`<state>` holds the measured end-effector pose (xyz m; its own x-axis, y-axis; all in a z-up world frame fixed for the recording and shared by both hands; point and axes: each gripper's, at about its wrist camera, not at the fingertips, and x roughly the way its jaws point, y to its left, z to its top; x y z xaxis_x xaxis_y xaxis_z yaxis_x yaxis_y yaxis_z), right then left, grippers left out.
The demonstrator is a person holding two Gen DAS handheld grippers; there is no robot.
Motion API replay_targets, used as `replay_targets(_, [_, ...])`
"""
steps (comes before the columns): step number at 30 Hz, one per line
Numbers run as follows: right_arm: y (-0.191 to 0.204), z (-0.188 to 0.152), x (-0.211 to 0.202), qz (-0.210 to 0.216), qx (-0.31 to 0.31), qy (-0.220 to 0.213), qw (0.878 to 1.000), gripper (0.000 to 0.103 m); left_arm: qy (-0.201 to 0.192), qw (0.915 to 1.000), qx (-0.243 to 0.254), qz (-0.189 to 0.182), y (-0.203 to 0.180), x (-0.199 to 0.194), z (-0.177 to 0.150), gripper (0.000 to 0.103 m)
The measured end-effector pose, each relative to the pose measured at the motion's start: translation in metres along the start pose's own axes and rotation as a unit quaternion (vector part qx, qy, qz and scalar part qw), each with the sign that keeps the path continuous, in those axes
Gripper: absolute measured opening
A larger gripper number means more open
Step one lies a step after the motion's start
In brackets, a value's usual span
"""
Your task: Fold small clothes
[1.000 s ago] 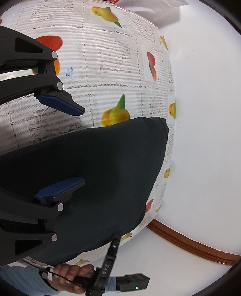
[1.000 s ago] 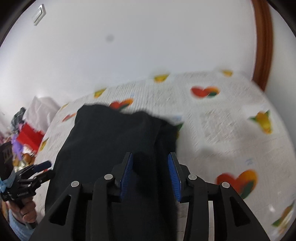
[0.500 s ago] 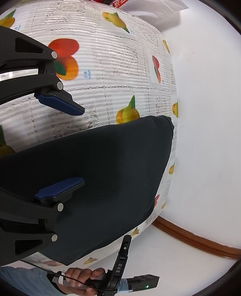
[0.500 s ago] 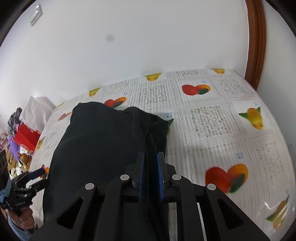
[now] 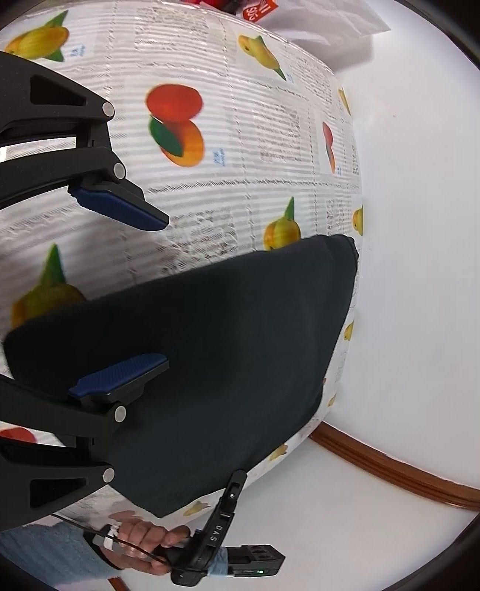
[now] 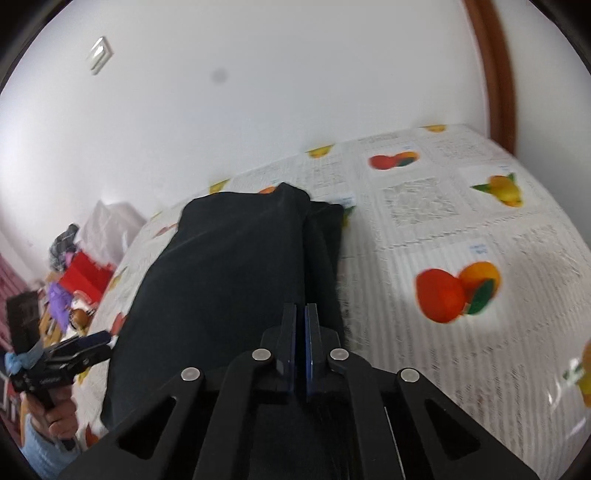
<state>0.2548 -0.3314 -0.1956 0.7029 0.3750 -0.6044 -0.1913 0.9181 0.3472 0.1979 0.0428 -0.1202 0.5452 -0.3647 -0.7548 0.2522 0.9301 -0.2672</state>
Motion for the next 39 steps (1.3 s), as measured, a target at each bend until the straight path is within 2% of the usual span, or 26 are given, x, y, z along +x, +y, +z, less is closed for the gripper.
replay_targets(5, [0.009, -0.015, -0.020, -0.078, -0.025, -0.004, 0.997, 0.005, 0.008, 1.0000, 0.003, 0.000, 0.000, -0.010, -0.020, 0.067])
replay_targets(9, [0.007, -0.038, -0.044, -0.100, -0.042, 0.007, 0.994, 0.009, 0.012, 0.9998, 0.016, -0.006, -0.005, -0.016, -0.042, 0.067])
replay_targets(13, [0.005, -0.067, -0.071, -0.105, -0.055, 0.008, 0.993, 0.038, 0.010, 0.9996, 0.024, -0.013, -0.008, -0.026, -0.063, 0.067])
replay_targets(14, [0.005, -0.075, -0.076, -0.104, -0.056, 0.009, 0.993, 0.039, 0.011, 0.9995, 0.027, -0.014, -0.009, -0.028, -0.068, 0.067])
replay_targets(18, [0.008, -0.099, -0.091, -0.100, -0.084, 0.008, 0.991, 0.040, 0.013, 0.9990, 0.042, -0.005, -0.014, -0.031, -0.082, 0.067])
replay_targets(23, [0.010, -0.110, -0.073, -0.092, -0.086, 0.022, 0.992, 0.040, 0.020, 0.9981, 0.057, 0.015, -0.025, -0.014, -0.085, 0.066])
replay_targets(26, [0.011, -0.110, -0.051, -0.098, -0.088, 0.024, 0.991, 0.038, 0.012, 0.9977, 0.063, 0.024, -0.031, -0.003, -0.081, 0.057])
replay_targets(27, [0.012, -0.110, -0.043, -0.102, -0.091, 0.027, 0.990, 0.036, 0.007, 0.9973, 0.068, 0.027, -0.033, -0.001, -0.078, 0.045])
replay_targets(28, [0.013, -0.109, -0.041, -0.098, -0.091, 0.025, 0.991, 0.025, 0.007, 0.9972, 0.071, 0.021, -0.033, 0.002, -0.076, 0.039])
replay_targets(29, [0.015, -0.109, -0.039, -0.085, -0.091, 0.022, 0.992, 0.018, 0.009, 0.9972, 0.072, 0.015, -0.033, 0.004, -0.073, 0.037])
replay_targets(33, [0.025, -0.100, -0.027, -0.102, -0.106, 0.015, 0.989, 0.018, 0.008, 0.9970, 0.073, 0.022, -0.030, 0.012, -0.059, 0.035])
replay_targets(39, [0.024, -0.071, -0.001, -0.087, -0.074, 0.018, 0.993, 0.018, 0.011, 0.9987, 0.043, 0.024, -0.006, 0.026, -0.031, 0.035])
